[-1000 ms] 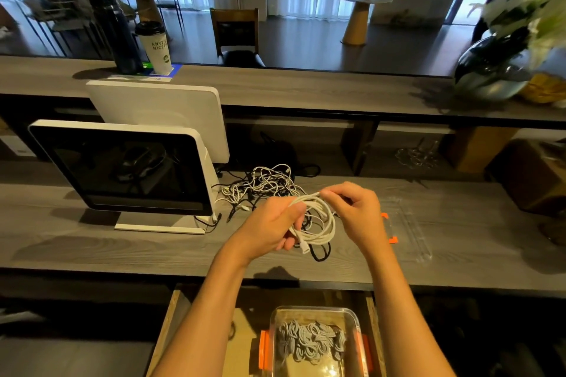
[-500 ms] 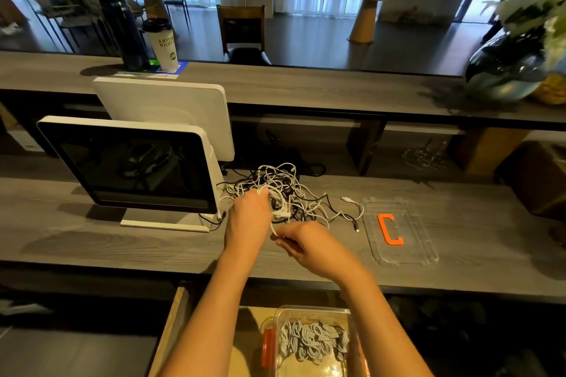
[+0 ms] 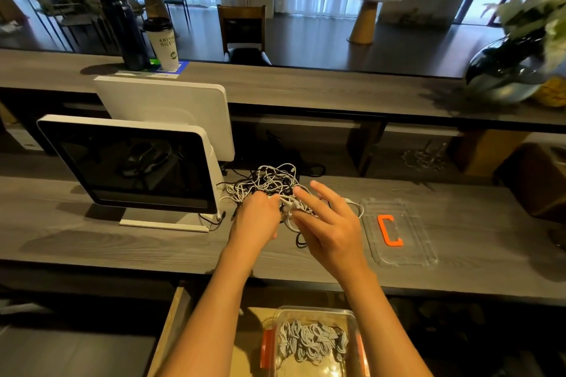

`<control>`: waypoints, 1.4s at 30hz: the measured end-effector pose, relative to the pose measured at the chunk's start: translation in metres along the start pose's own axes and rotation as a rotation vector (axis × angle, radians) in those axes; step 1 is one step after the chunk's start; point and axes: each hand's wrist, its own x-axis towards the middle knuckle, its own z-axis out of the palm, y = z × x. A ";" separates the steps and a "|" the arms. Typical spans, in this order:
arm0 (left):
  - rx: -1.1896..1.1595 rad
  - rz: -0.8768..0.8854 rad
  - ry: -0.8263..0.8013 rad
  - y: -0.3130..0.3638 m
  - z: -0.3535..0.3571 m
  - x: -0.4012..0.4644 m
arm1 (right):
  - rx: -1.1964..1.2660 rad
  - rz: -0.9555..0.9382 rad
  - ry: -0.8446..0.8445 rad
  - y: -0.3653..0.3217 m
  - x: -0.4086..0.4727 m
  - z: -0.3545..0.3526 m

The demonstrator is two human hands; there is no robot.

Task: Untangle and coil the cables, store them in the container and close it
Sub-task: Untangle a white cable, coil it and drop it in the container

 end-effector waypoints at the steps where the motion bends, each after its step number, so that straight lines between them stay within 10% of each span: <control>1: -0.002 -0.035 0.013 0.000 0.000 0.000 | 0.005 -0.026 0.004 -0.001 -0.001 0.002; 9: -0.085 0.128 -0.017 -0.004 -0.004 -0.005 | 0.143 0.149 -0.125 0.000 0.005 -0.004; 19: -0.239 0.439 -0.323 -0.014 -0.015 -0.008 | 0.806 0.923 -0.110 -0.002 0.021 -0.025; 31: -0.540 0.515 -0.724 -0.005 -0.030 -0.026 | 0.919 0.919 -0.151 0.011 0.022 -0.023; 42: -0.549 0.394 -0.328 0.002 -0.020 -0.020 | 0.873 0.763 -0.240 0.008 0.006 -0.003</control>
